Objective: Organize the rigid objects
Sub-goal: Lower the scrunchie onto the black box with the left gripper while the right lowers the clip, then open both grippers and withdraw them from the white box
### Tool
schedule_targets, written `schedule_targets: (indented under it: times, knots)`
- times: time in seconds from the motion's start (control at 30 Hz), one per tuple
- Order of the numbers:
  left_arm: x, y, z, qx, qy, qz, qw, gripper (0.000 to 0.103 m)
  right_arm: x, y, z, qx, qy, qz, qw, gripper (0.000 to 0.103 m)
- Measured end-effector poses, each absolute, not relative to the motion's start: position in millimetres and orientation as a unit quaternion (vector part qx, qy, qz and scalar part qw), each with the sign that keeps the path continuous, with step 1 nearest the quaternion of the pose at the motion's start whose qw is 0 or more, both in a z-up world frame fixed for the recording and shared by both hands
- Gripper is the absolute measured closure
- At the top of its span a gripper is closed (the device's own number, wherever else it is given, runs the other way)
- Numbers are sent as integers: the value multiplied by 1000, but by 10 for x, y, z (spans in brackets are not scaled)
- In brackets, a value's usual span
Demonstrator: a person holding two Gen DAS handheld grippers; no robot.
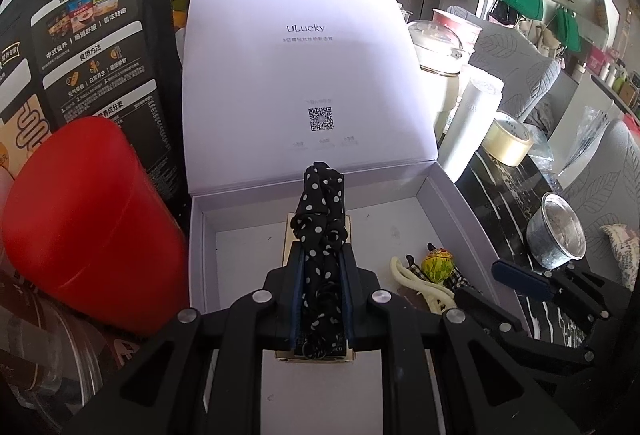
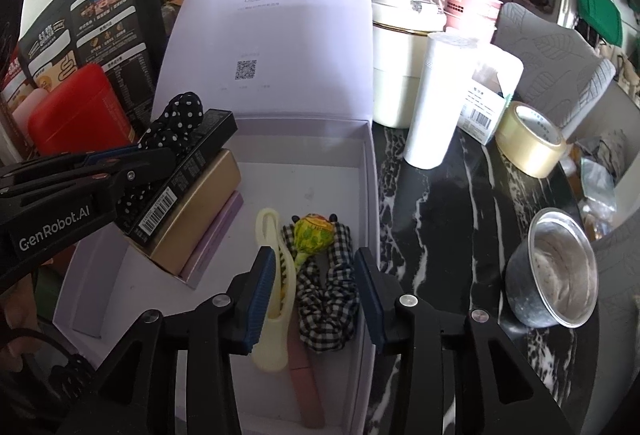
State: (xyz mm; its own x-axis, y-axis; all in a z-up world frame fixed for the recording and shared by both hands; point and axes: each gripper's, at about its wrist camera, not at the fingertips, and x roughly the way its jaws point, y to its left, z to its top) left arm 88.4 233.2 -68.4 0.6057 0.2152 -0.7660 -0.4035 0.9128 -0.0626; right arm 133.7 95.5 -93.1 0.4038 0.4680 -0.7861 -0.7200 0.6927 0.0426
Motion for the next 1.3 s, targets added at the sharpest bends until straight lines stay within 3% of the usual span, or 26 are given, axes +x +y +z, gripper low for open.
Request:
schedule_targets:
  times: [0.07, 0.2, 0.23, 1.3]
  knots:
    - [884, 2327, -679, -116, 412, 176, 887, 76, 1338, 925, -910, -149, 410, 361, 825, 62]
    - [869, 2296, -653, -120, 413, 181, 884, 20, 1322, 871, -848, -139, 408, 360, 827, 62]
    - [859, 2289, -638, -121, 411, 182, 885, 18, 1311, 864, -829, -141, 406, 358, 829, 62]
    - [319, 1625, 392, -54, 355, 197, 912, 18, 842, 76, 183, -122, 319, 341, 876, 53]
